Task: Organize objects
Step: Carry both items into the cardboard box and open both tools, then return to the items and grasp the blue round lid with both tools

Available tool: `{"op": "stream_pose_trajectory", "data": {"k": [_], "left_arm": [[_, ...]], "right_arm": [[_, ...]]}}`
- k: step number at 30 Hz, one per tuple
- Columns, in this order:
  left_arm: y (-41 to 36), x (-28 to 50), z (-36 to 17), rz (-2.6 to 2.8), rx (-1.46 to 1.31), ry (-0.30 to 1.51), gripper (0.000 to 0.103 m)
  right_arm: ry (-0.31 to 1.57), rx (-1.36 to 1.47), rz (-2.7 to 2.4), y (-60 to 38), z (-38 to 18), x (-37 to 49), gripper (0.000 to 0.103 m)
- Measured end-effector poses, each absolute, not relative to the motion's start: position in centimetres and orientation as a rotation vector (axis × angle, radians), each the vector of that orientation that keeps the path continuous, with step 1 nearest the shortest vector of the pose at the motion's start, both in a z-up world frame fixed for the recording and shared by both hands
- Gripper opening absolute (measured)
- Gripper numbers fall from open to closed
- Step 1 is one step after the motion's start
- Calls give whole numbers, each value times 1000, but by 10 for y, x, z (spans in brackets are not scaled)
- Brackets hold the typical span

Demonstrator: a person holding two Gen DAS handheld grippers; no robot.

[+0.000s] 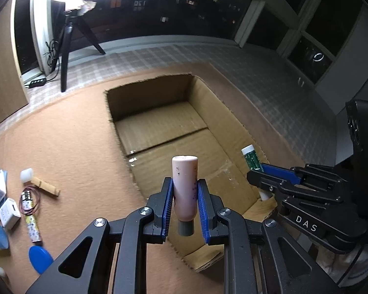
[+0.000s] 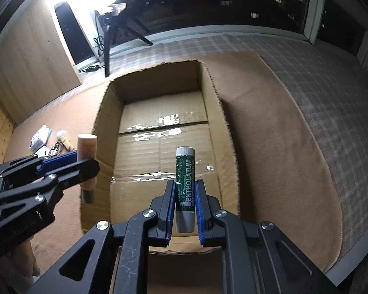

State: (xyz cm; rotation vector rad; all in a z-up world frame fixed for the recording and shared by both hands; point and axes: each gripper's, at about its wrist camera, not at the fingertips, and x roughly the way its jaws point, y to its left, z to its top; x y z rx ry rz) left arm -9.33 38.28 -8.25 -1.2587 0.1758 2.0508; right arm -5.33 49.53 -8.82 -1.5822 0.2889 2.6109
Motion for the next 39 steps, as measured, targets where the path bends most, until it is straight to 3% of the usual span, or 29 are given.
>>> {"op": "stream_pose_trajectory", "data": {"k": [7,8,10,11,21,28,39], "left_arm": [[385,-89,-86,2045,-1271,206,22],[382,-89,-85,2050,-1274,208,25],[377,-90,-84,2060,-1276,199,30],[373,-90,-82,2066,-1279,192,30],[325,-90,-72,2133,-1287,157,30],[270,-89,-69,2208,-1318,95,45],[165,-85,-94,2302,-1436,-10,45]], "right_arm": [[304,-1590,2590,505,-93,-51,17],[315,-1587,2591,506,-93,-50,21],[319,-1587,2587,505,-92,-50,44],[319,-1573,2585,505,-91,-48,46],[315,-1562,2601,492,-85,-44,48],[292,-1549,2671,465,-77,-42,50],[239,-1596,2813,397,-69,-49,50]]}}
